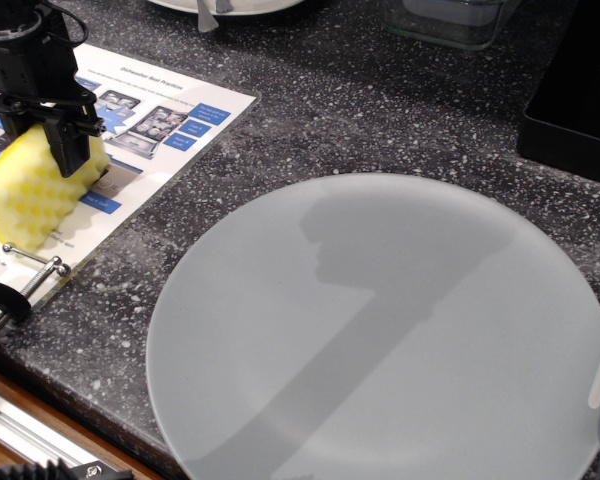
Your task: Pick up sponge and wipe plate
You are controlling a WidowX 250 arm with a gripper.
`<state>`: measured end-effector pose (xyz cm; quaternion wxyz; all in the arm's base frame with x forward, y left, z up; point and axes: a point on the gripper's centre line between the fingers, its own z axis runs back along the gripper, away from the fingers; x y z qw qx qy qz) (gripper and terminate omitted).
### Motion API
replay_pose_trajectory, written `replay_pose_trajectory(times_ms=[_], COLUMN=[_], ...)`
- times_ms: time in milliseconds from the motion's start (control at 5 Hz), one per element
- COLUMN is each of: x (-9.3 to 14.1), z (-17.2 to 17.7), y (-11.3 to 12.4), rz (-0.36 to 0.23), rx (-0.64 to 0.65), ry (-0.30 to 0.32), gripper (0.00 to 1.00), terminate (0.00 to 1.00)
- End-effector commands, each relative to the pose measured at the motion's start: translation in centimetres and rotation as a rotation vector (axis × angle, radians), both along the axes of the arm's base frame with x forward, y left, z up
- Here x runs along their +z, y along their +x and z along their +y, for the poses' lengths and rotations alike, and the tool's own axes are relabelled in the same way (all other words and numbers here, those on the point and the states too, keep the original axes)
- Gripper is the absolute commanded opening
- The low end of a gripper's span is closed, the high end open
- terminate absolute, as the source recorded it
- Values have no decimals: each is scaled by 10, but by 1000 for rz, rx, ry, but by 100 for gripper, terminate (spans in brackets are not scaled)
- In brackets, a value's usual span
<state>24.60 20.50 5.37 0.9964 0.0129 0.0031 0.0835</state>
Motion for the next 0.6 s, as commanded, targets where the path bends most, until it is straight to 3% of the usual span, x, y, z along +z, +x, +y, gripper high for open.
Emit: replay_pose_trajectory(times_ms=[0, 200, 400], x=[39, 56, 61], z=[-45, -90, -126], y=[27, 45, 45], rz=[-99, -139, -183], rx=[-2, -20, -66], ry=[-50, -82, -76], gripper=[0, 0, 0], terminate=[0, 0, 0])
